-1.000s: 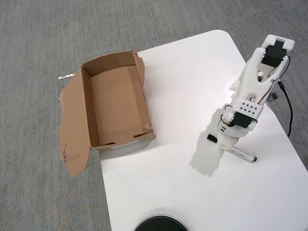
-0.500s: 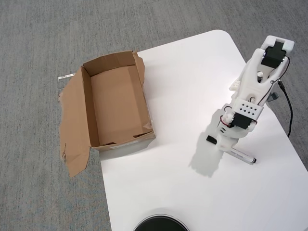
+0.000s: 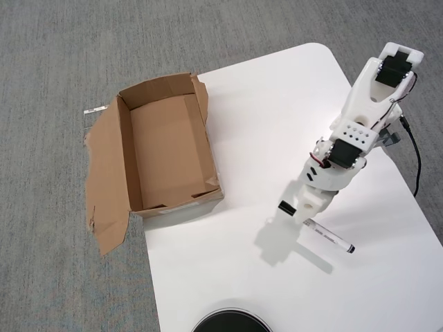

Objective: Grasp a pen and put it in the box.

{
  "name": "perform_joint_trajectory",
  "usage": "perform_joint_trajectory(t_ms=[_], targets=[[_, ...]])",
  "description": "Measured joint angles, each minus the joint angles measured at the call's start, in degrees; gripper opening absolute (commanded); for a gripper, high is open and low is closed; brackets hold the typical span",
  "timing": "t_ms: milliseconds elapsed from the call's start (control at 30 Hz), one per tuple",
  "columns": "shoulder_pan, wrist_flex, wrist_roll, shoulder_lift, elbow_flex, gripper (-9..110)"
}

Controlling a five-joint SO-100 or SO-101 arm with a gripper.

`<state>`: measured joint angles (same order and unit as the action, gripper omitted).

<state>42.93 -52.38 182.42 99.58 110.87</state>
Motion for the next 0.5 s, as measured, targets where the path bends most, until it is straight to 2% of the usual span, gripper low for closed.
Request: perform_joint_trajectory(t_ms=[100,500], targets=[[-0.44,0.00,0.00,0.00,-1.05,1],[-12.74,0.00,-0.18,0.18,-24.79,1]])
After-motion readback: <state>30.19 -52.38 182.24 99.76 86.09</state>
